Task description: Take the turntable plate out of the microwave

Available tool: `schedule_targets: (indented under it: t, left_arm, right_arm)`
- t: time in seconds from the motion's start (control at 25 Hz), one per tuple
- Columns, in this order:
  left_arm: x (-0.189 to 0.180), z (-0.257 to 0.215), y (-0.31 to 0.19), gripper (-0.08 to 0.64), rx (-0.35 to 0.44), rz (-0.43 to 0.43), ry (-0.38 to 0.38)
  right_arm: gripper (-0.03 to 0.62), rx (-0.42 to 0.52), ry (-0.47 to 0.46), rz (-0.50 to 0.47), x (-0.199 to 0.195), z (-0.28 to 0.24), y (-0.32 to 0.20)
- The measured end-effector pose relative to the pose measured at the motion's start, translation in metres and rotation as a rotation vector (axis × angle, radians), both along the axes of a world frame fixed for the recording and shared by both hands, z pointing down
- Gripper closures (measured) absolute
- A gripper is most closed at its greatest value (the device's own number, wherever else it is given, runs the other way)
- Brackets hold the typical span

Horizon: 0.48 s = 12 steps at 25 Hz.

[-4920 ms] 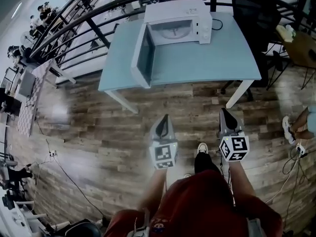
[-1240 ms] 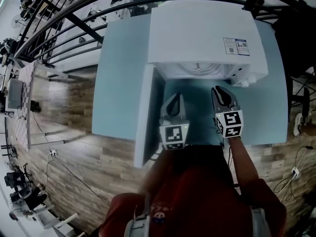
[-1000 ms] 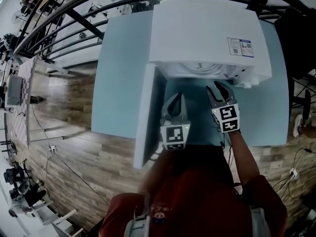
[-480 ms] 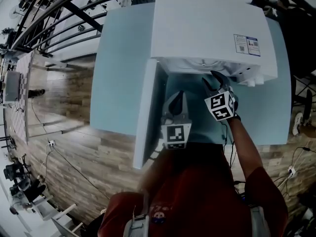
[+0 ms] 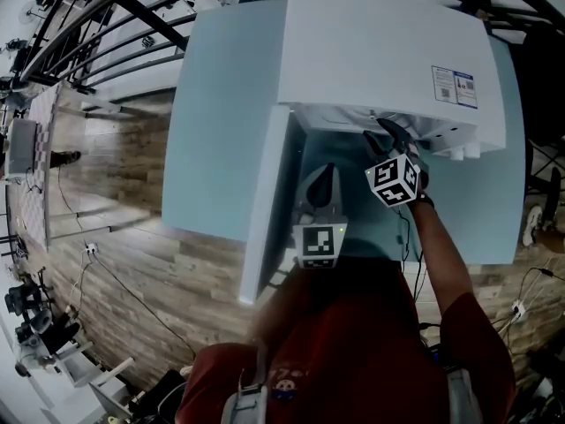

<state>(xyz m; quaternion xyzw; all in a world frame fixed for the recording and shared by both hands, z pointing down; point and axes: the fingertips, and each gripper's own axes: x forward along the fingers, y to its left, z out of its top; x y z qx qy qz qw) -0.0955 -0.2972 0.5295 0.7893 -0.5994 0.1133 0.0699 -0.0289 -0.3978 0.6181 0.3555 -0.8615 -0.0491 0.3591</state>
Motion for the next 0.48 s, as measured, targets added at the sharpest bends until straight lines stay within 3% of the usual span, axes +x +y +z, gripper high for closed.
schedule_targets:
  t: [0.24,0.48]
  left_arm:
    - [-0.002,0.006,-0.001,0.56,-0.006,0.004,0.0]
    - [-0.002,0.004,0.002,0.56,-0.024,-0.002,0.01]
  right_arm:
    - [0.438,-0.001,0.013,-0.029,-0.003,0.002,-0.003]
    - [0.526,0.051,0.13,-0.122,-0.012,0.0,0.007]
